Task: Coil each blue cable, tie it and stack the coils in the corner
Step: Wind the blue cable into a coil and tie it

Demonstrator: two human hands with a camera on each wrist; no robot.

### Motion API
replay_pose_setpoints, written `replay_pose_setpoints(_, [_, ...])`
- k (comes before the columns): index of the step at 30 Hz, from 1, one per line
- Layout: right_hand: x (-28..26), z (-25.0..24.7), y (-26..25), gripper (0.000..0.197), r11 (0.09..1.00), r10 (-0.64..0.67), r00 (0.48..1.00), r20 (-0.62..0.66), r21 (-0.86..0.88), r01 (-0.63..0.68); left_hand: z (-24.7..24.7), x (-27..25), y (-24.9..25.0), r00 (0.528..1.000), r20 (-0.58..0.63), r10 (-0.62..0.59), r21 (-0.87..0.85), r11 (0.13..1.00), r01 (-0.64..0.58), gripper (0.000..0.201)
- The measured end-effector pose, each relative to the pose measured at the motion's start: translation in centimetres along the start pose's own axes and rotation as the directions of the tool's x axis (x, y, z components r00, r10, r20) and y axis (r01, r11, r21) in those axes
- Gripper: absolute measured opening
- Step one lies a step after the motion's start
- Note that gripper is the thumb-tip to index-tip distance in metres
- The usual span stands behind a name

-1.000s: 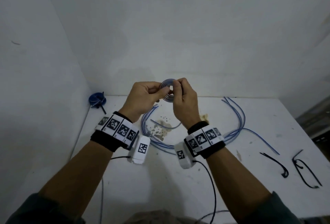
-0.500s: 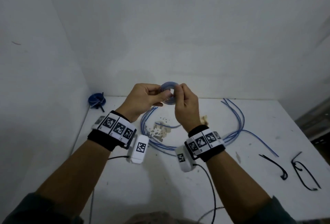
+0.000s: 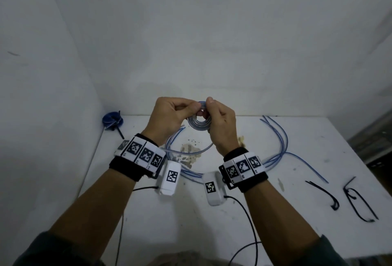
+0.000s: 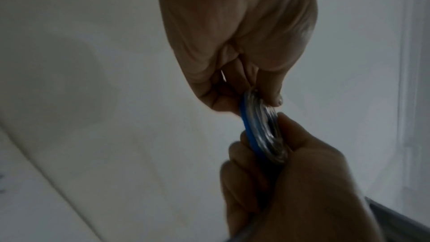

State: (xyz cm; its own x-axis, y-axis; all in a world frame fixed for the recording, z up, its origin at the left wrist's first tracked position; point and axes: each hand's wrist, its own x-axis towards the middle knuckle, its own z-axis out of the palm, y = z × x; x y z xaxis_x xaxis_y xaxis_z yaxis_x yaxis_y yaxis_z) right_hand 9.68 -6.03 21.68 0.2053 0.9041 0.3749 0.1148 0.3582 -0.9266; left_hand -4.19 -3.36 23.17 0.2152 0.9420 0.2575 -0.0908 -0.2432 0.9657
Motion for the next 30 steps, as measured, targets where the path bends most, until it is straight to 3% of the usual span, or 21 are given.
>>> replay_pose_setpoints(4, [-0.1,0.1,0.0,0.037,0.997,-0.052,0.998,0.024,-0.061,0.053,-0.2,0.3,0.2,0.998,-0.033,0.048,0.021,0.999,-0.048,0.012])
replay_pose_setpoints(7, [-0.8,1.3,-0.3,0.034,0.998,-0.062,0.992,-0.111,-0.010,0.061,1.0,0.0,-0.3,0.991,-0.116,0.059,-0.070,0.995,-0.067,0.014])
replay_pose_setpoints(10, [-0.8,2.4,-0.1,0.037,0.994,-0.004,0.972,-0.235,0.103,0.029,1.9,-0.5,-0.7,0.973,-0.230,-0.023,-0.223,0.974,-0.030,0.013])
replay_pose_setpoints(13, [-0.5,2.3,0.0,0.041,0.998,-0.058,0.956,-0.289,-0.011,0.058,1.9,-0.8,-0.7,0.977,-0.195,-0.089,-0.262,0.964,0.036,0.014])
replay_pose_setpoints(15, [0.1,1.4,0.4,0.042,0.984,-0.135,0.962,-0.239,-0.148,0.101,0.9,-0.9,-0.5,0.988,-0.091,-0.125,-0.171,0.979,0.108,0.014])
replay_pose_setpoints(18, [1.2,-0.4,0.2,0.037,0.932,-0.189,0.982,0.000,-0.316,0.179,-0.9,-0.6,0.3,0.984,0.068,-0.167,-0.022,0.985,0.169,0.017])
replay_pose_setpoints(20, [1.8,-1.2,-0.3,0.032,0.900,-0.174,0.969,0.173,-0.372,0.228,-1.4,-0.2,0.7,0.979,0.125,-0.163,0.070,0.985,0.155,0.016])
replay_pose_setpoints(22, [2.1,-1.4,-1.0,0.033,0.910,-0.150,0.957,0.248,-0.343,0.232,-1.3,0.1,0.8,0.988,0.113,-0.108,0.118,0.988,0.095,0.011])
replay_pose_setpoints(24, [1.9,-1.1,-1.4,0.037,0.952,-0.150,0.967,0.204,-0.233,0.197,-0.7,0.2,0.7,0.998,0.053,-0.029,0.072,0.997,0.026,0.010])
replay_pose_setpoints(27, [0.8,-0.1,-1.4,0.039,0.991,-0.120,0.991,0.052,-0.060,0.123,0.6,0.0,0.1,0.999,-0.049,-0.007,-0.078,0.997,0.003,0.016])
replay_pose_setpoints(30, [-0.1,0.7,-0.6,0.035,0.992,-0.114,0.993,-0.032,-0.065,0.112,1.6,-0.4,-0.4,0.993,-0.117,-0.004,-0.142,0.990,-0.013,0.021])
